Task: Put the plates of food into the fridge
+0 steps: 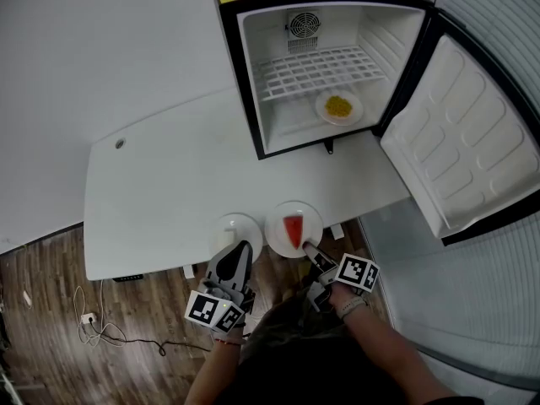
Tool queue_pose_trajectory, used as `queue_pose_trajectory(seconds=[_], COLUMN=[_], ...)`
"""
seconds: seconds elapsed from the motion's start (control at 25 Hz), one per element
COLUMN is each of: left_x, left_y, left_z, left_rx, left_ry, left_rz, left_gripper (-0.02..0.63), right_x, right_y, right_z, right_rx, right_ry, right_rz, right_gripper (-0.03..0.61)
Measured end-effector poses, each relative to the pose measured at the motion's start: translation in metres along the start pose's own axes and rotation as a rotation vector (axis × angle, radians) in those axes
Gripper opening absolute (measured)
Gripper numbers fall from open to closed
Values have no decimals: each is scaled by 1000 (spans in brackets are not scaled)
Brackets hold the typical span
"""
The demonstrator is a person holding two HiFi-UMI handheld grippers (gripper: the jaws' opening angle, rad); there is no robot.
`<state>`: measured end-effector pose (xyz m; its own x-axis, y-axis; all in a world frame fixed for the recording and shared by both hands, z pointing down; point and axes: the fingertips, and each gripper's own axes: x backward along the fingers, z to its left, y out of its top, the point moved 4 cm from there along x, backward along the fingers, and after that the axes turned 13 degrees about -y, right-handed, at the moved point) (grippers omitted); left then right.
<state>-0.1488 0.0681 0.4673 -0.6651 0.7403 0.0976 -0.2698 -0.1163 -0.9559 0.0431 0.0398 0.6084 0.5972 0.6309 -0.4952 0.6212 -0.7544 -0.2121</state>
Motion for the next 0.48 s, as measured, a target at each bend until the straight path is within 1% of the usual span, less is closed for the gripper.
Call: queue_pose_trajectory(seconds=[0.12, 0.2, 0.36, 0.48], left_x=[-1, -1, -2, -6], left_y=[1, 2, 4, 8], left_z=[2, 4, 11, 14], left_rx=[3, 4, 13, 14], left_ry=[-2, -2, 2, -4], left_rz=[-2, 1, 3, -1], left_gripper=[6, 6, 6, 6], right_x=[-1, -3, -2, 0], right_y=[0, -1, -1, -1], right_z=[0, 0, -3, -7], right_rx=[-29, -45, -167, -225], right_ry=[15, 19, 33, 32], right_rz=[3, 7, 5, 13], right_gripper=[100, 50, 24, 14])
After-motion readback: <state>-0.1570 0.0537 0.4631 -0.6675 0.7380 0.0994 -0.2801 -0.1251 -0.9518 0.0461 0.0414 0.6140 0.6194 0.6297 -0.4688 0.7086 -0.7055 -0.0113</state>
